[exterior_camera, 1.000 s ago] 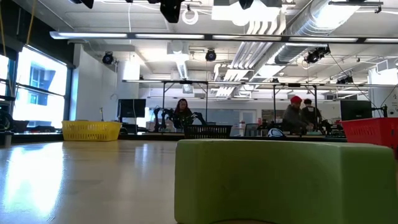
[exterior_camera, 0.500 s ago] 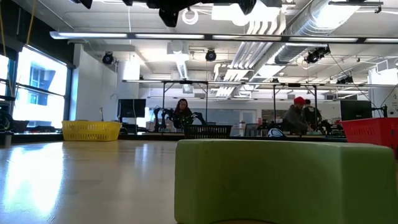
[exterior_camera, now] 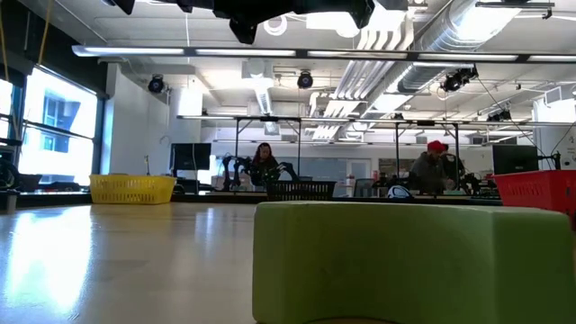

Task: Sort & place blocks by color
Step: Put the blue block into the red basket

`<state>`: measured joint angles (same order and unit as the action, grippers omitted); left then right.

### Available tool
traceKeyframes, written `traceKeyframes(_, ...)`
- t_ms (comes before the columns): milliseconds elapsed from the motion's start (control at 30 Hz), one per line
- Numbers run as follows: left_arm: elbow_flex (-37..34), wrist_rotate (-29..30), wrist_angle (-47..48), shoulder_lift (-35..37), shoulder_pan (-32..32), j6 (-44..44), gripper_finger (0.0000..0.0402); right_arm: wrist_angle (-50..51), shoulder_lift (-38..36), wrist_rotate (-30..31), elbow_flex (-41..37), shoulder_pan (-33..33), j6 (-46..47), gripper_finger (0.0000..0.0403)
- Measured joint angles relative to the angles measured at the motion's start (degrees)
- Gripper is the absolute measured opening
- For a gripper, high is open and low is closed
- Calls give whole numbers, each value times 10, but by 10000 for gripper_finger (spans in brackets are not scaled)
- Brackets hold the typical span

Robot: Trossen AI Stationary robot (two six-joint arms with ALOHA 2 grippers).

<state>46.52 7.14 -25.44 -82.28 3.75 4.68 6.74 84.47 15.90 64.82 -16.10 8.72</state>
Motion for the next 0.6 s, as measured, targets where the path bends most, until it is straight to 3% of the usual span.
traceKeyframes(400, -2, -4, 18, 1, 1, 4, 95, 27, -7, -11, 0, -22, 48, 80)
traceKeyframes(600, -3, 13, 23, 1, 0, 1, 122, 61, -17, -1, 0, -37, 68, 65)
